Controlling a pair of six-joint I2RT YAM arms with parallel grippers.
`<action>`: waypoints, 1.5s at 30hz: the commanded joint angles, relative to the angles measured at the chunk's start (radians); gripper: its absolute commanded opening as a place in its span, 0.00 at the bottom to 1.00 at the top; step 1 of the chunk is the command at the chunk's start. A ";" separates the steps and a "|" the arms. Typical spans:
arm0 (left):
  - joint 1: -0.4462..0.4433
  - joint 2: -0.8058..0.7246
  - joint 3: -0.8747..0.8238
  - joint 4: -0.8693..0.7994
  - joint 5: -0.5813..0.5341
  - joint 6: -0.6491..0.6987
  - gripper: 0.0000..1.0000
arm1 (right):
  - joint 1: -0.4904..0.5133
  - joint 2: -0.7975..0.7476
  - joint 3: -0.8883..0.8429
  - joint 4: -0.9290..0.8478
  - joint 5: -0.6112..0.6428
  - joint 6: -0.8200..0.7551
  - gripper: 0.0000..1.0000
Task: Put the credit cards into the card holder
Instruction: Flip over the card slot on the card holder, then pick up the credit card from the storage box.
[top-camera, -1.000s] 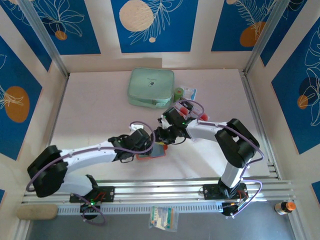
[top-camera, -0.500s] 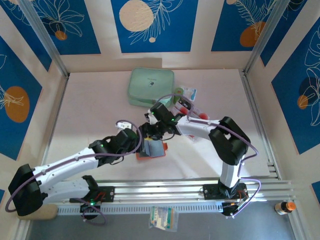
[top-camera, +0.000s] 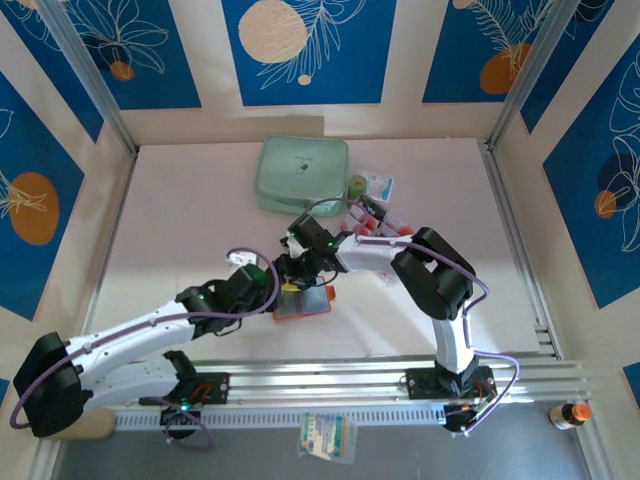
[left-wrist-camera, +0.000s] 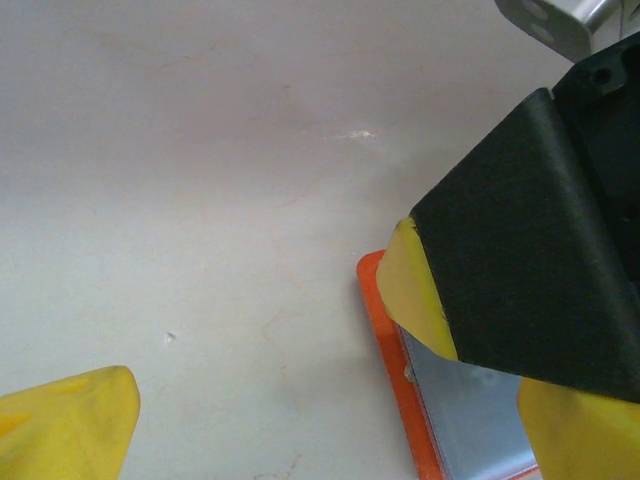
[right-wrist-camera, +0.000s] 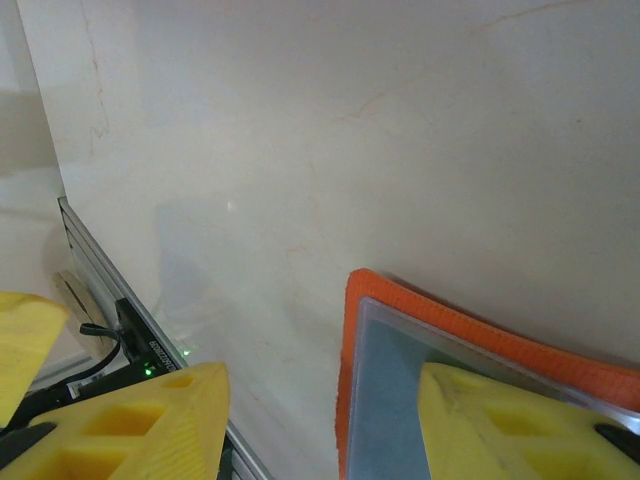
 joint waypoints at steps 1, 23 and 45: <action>0.016 0.022 -0.019 0.037 -0.008 -0.019 0.97 | 0.003 -0.006 -0.007 0.002 -0.039 0.014 0.52; 0.017 0.241 -0.052 0.170 0.065 0.013 0.97 | -0.011 -0.040 -0.009 0.006 -0.037 0.022 0.51; 0.016 0.265 -0.046 0.152 0.038 0.005 0.98 | -0.272 -0.420 -0.118 -0.530 0.445 -0.455 0.51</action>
